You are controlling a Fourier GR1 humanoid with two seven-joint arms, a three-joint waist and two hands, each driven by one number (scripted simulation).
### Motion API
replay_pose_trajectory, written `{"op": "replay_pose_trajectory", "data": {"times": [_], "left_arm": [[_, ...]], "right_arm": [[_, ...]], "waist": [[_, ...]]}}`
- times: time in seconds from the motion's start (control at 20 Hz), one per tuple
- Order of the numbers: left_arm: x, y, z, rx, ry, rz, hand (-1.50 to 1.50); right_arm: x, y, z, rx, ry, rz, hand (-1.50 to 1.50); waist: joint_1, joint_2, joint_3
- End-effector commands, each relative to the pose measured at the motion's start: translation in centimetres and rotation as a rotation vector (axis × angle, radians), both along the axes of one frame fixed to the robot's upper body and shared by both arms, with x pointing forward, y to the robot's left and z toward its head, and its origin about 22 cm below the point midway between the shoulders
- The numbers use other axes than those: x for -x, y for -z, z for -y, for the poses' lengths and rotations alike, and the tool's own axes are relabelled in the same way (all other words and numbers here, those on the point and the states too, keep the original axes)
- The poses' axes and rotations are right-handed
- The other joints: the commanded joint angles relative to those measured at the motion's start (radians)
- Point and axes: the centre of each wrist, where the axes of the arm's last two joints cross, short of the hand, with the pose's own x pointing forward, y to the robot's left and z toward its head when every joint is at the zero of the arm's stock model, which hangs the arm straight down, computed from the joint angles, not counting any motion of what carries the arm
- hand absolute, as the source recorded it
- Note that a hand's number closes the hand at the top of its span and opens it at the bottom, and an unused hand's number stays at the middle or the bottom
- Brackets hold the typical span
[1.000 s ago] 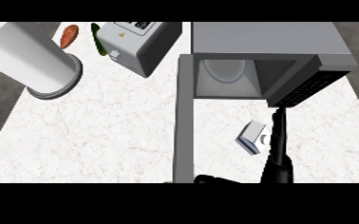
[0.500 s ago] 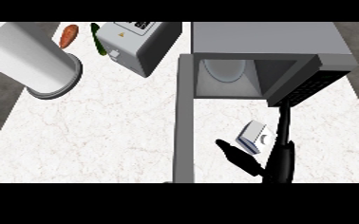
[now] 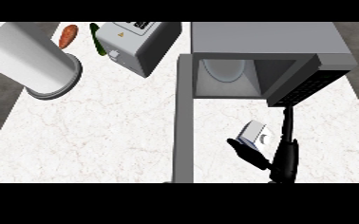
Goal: Pick up the milk, place it into the microwave and close the microwave
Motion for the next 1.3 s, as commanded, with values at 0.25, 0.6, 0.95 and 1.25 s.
{"op": "replay_pose_trajectory", "data": {"times": [0.25, 0.6, 0.95, 1.25], "left_arm": [[1.1, -0.2, -0.6, 0.012, 0.0, 0.015, -1.5], [1.5, -0.3, 0.3, 0.025, 0.018, 0.001, -1.5], [2.1, 1.5, -0.7, 0.041, -0.008, 0.003, -1.5], [0.9, 1.1, -0.6, 0.036, -0.007, 0.007, -1.5]], "right_arm": [[-0.7, 4.0, 1.5, -0.035, -0.059, -0.061, -1.5], [-0.5, 7.4, -0.7, 0.002, -0.05, -0.096, 1.5], [-0.8, 9.8, 3.4, 0.154, 0.023, -0.137, 1.5], [-0.2, 10.8, 5.2, 0.226, -0.002, -0.208, 1.5]], "waist": [[0.001, 0.001, 0.0], [0.005, 0.001, 0.0], [0.01, 0.001, 0.0], [0.001, 0.002, 0.0]]}}
